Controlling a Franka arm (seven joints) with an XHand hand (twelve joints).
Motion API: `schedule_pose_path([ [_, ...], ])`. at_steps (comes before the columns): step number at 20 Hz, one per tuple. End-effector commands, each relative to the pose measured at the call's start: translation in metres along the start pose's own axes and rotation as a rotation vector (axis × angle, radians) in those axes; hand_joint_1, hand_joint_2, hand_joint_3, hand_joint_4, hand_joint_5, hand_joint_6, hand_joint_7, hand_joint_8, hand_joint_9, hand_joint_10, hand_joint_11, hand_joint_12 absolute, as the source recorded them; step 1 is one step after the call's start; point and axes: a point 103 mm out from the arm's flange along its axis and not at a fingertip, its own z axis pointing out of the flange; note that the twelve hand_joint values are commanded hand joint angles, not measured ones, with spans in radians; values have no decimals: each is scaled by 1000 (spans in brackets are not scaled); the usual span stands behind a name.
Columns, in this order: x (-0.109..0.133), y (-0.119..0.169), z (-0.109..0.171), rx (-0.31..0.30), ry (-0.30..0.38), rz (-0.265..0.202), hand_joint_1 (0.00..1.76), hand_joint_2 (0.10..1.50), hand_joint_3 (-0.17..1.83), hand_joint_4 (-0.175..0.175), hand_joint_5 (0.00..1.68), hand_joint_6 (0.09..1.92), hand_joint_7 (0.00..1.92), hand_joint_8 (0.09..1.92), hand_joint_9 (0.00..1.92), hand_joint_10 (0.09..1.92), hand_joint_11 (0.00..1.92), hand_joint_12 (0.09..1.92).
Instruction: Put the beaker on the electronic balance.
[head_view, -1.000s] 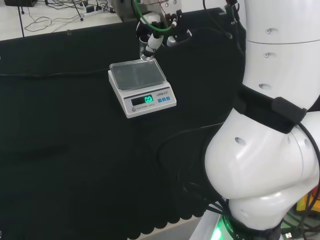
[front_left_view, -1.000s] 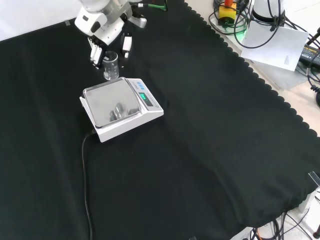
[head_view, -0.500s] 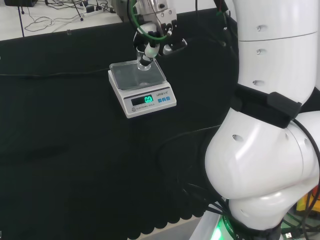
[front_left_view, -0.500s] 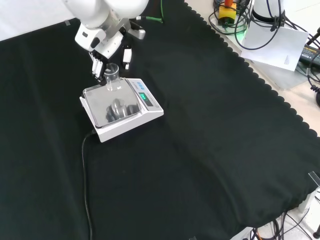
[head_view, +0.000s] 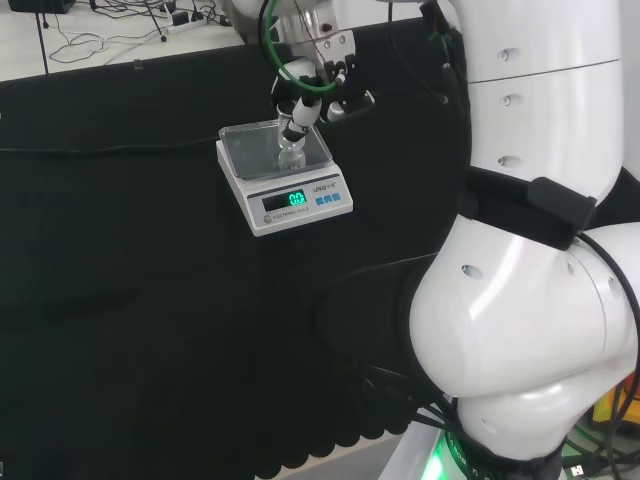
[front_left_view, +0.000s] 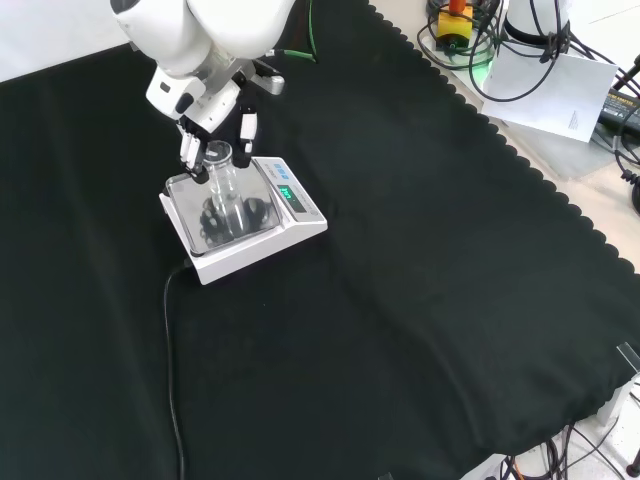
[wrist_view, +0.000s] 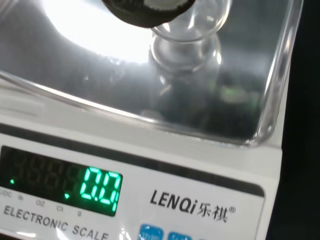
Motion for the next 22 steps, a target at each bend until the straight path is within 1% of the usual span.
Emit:
schedule_pose_path([
  [1,-4,5,10,8,25,10,1136,1152,6,-175,908,1129,1110,756,1297,539,1314,686],
  [3,-3,6,10,11,15,10,1135,1152,6,-175,909,1127,1111,755,1299,539,1316,685],
  [10,-2,4,4,7,12,15,1136,1152,6,-175,911,1125,1114,753,1302,540,1321,684],
  [13,-5,2,2,12,35,21,1130,1160,9,-175,889,1153,1107,750,1304,538,1335,682],
  [14,-6,2,1,12,38,23,1124,1163,9,-168,881,1163,1091,756,1305,532,1360,677],
  [17,-7,1,0,8,46,26,1097,1161,3,-105,885,1153,1033,777,1321,494,1458,661],
  [18,-7,1,0,7,46,26,1091,1159,1,-90,889,1147,1021,780,1326,485,1480,658],
  [20,-7,2,1,14,40,29,1087,1155,0,-77,895,1136,1009,784,1336,464,1504,648],
  [22,-5,4,4,20,39,30,1087,1153,-1,-73,901,1128,1007,787,1344,446,1513,638],
])
